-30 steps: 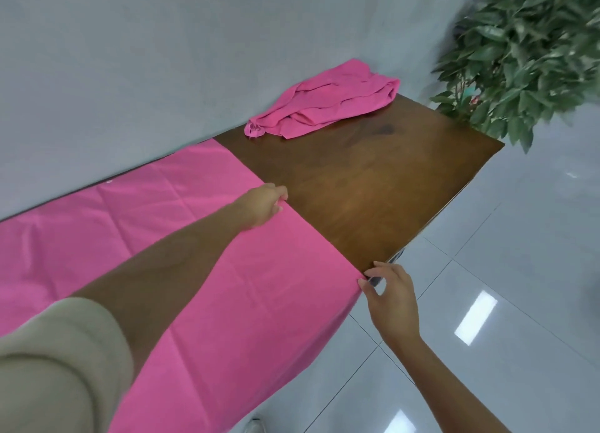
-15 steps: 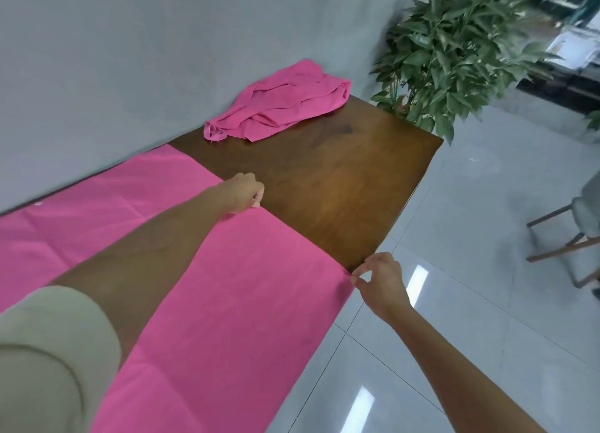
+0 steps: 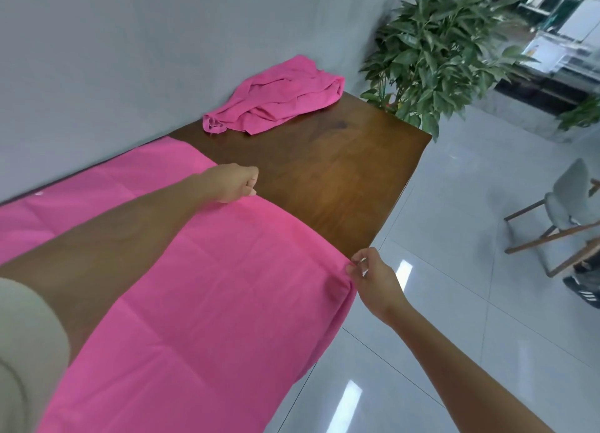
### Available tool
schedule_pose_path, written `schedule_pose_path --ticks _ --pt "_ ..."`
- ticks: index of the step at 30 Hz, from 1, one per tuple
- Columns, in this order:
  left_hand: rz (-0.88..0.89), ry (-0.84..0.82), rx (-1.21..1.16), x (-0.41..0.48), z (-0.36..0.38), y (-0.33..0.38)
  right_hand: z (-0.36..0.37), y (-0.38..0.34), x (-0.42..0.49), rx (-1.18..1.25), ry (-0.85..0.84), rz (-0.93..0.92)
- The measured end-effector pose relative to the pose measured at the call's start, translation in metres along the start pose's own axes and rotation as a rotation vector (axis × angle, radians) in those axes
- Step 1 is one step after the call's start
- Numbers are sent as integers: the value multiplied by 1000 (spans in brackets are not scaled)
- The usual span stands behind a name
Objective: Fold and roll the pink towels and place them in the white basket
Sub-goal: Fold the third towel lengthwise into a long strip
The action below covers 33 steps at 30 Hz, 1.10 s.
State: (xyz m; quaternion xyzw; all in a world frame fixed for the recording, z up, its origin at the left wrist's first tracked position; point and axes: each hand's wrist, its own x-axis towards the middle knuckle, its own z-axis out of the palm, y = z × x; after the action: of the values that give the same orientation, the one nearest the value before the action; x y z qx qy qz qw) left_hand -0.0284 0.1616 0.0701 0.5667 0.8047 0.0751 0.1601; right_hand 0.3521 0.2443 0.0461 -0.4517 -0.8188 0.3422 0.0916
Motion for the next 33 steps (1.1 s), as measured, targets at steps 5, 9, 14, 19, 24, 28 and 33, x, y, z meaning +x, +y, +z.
schedule_pose_path --ticks 5,9,14,19,24,28,33 --pt "-19 71 -64 -39 -12 0 -4 -3 -16 -120 -32 -53" --pt "-50 169 -60 -86 -21 6 -4 0 -42 -89 -15 -117" --pt "-101 224 -14 -151 -26 25 0 4 -90 -38 -45 -229" --pt "-142 250 18 -224 -27 45 7 7 -136 -6 -94 -307" --pt "-223 264 24 -291 -18 47 19 10 -179 195 -93 -277" --pt "-255 288 33 -334 -10 49 28 10 -212 255 -120 -273" --pt "-273 298 30 -373 -3 42 38 5 -247 278 -142 -264"
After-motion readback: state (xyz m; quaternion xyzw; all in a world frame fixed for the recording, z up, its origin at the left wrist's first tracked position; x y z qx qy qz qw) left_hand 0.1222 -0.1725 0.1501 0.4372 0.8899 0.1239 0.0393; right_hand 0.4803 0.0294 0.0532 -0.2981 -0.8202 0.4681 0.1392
